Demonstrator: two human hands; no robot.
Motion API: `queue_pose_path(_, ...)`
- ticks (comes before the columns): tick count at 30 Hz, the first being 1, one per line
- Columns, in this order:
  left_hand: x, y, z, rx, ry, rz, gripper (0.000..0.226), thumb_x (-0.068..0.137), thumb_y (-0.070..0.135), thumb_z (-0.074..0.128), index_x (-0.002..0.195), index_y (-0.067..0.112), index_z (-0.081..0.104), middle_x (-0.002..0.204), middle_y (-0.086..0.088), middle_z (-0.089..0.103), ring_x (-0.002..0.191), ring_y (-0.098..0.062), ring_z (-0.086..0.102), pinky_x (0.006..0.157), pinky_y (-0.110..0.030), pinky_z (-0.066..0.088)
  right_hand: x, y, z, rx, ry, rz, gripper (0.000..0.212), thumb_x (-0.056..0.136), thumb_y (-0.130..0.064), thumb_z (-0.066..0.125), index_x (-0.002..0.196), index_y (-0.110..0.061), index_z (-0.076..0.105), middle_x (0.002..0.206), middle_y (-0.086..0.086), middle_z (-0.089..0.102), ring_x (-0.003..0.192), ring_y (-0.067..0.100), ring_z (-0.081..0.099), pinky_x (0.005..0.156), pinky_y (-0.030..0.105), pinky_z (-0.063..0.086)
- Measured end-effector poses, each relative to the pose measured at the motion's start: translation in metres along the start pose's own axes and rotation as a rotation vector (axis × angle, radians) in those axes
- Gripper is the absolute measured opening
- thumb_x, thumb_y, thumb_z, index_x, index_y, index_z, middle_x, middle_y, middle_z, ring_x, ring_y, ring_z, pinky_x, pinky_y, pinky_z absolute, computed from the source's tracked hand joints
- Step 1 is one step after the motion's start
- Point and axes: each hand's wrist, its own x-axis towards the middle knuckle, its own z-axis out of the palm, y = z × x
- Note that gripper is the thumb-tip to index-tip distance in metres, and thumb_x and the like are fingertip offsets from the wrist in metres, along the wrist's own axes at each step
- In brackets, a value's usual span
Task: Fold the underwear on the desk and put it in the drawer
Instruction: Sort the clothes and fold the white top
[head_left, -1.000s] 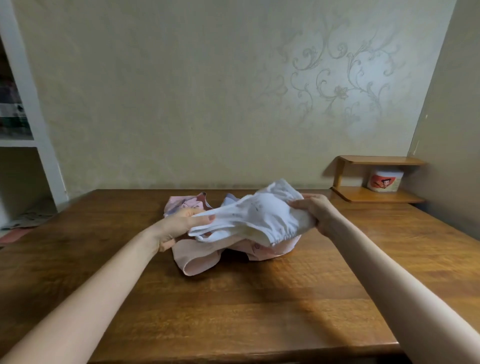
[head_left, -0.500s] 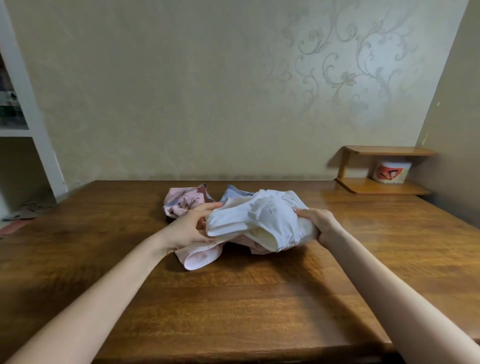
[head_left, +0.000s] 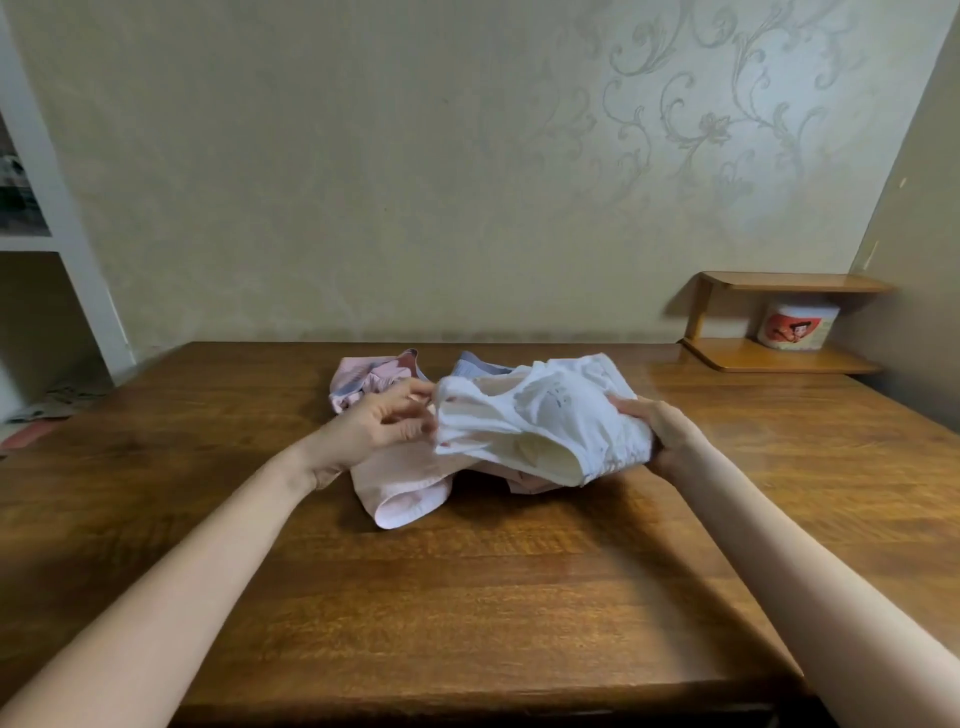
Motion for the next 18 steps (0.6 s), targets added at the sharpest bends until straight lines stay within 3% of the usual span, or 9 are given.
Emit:
queue_pose_path(2, -0.002, 0.001, -0.004, -0.208, 0.061, 0.059, 0.072, 0.058, 0.056, 0.077, 0.115, 0.013, 0.062, 0.098, 0.021, 0.066, 0.092, 0.004, 0.06, 0.088, -0.012, 0.047, -0.006, -0.003, -0.004, 0.12, -0.196, -0.037, 0.077, 0.052, -0.008, 0.083, 0.124, -0.007, 0.056, 0.112, 0.015, 0.069, 0.093, 0.027, 0.071, 0.071, 0.04, 0.06)
queue_pose_path(5, -0.001, -0.005, -0.002, -0.39, -0.007, 0.006, 0.061, 0.05, 0.052, 0.084, 0.095, 0.013, 0.071, 0.086, 0.004, 0.069, 0.079, -0.007, 0.063, 0.069, -0.015, 0.051, -0.02, -0.015, -0.022, 0.054, -0.431, -0.057, 0.087, 0.036, -0.011, 0.094, 0.117, -0.01, 0.061, 0.11, 0.015, 0.07, 0.09, 0.028, 0.071, 0.064, 0.038, 0.06)
queue_pose_path(7, 0.0, -0.009, 0.004, -0.35, -0.07, -0.058, 0.054, 0.053, 0.053, 0.082, 0.089, 0.013, 0.072, 0.085, 0.0, 0.068, 0.083, -0.01, 0.063, 0.073, -0.017, 0.052, -0.03, -0.022, -0.041, -0.239, -0.444, 0.011, 0.096, 0.034, -0.02, 0.095, 0.121, -0.006, 0.058, 0.108, 0.017, 0.069, 0.085, 0.03, 0.07, 0.062, 0.037, 0.059)
queue_pose_path(9, 0.0, -0.014, 0.012, -0.263, -0.116, -0.1, 0.062, 0.057, 0.052, 0.08, 0.095, 0.004, 0.068, 0.092, -0.008, 0.064, 0.092, -0.017, 0.062, 0.078, -0.02, 0.053, -0.041, -0.025, -0.059, -0.656, -0.341, 0.114, 0.098, 0.03, -0.028, 0.095, 0.119, -0.006, 0.058, 0.104, 0.014, 0.072, 0.085, 0.03, 0.071, 0.067, 0.038, 0.059)
queue_pose_path(12, -0.002, -0.019, 0.024, -0.147, -0.147, -0.172, 0.052, 0.065, 0.031, 0.079, 0.106, 0.002, 0.065, 0.109, -0.018, 0.064, 0.1, -0.02, 0.065, 0.082, -0.018, 0.053, -0.054, -0.029, -0.063, -1.245, -0.123, 0.164, 0.055, 0.066, -0.031, 0.083, 0.112, -0.013, 0.061, 0.097, 0.01, 0.072, 0.078, 0.025, 0.07, 0.07, 0.036, 0.059)
queue_pose_path(13, -0.002, -0.018, 0.026, -0.08, -0.15, -0.177, 0.042, 0.07, 0.023, 0.076, 0.108, 0.006, 0.065, 0.112, -0.016, 0.065, 0.099, -0.016, 0.065, 0.081, -0.016, 0.052, -0.054, -0.029, -0.061, -1.345, 0.026, 0.061, 0.044, 0.076, -0.029, 0.077, 0.113, -0.012, 0.059, 0.096, 0.01, 0.071, 0.076, 0.024, 0.069, 0.07, 0.038, 0.059)
queue_pose_path(15, 0.0, -0.016, 0.03, -0.05, -0.139, -0.16, 0.033, 0.079, 0.011, 0.07, 0.111, 0.008, 0.064, 0.107, -0.013, 0.066, 0.088, -0.011, 0.068, 0.074, -0.015, 0.052, -0.054, -0.028, -0.049, -1.362, 0.341, -0.383, 0.038, 0.079, -0.028, 0.073, 0.111, -0.014, 0.058, 0.096, 0.007, 0.069, 0.078, 0.024, 0.065, 0.072, 0.039, 0.056)
queue_pose_path(16, 0.001, -0.014, 0.031, -0.058, -0.121, -0.139, 0.03, 0.081, 0.007, 0.068, 0.11, 0.007, 0.063, 0.1, -0.013, 0.066, 0.079, -0.011, 0.067, 0.071, -0.015, 0.053, -0.059, -0.025, -0.034, -1.273, 0.347, -0.63, 0.034, 0.079, -0.027, 0.073, 0.108, -0.016, 0.06, 0.094, 0.005, 0.069, 0.078, 0.022, 0.064, 0.072, 0.035, 0.053)
queue_pose_path(18, 0.003, -0.011, 0.035, -0.003, -0.044, -0.068, 0.018, 0.084, 0.007, 0.065, 0.102, 0.009, 0.064, 0.086, -0.007, 0.063, 0.068, -0.007, 0.062, 0.064, -0.018, 0.052, -0.075, -0.011, 0.008, -1.076, 0.035, -0.831, 0.027, 0.077, -0.029, 0.073, 0.101, -0.022, 0.064, 0.089, -0.003, 0.068, 0.074, 0.014, 0.061, 0.068, 0.026, 0.05)
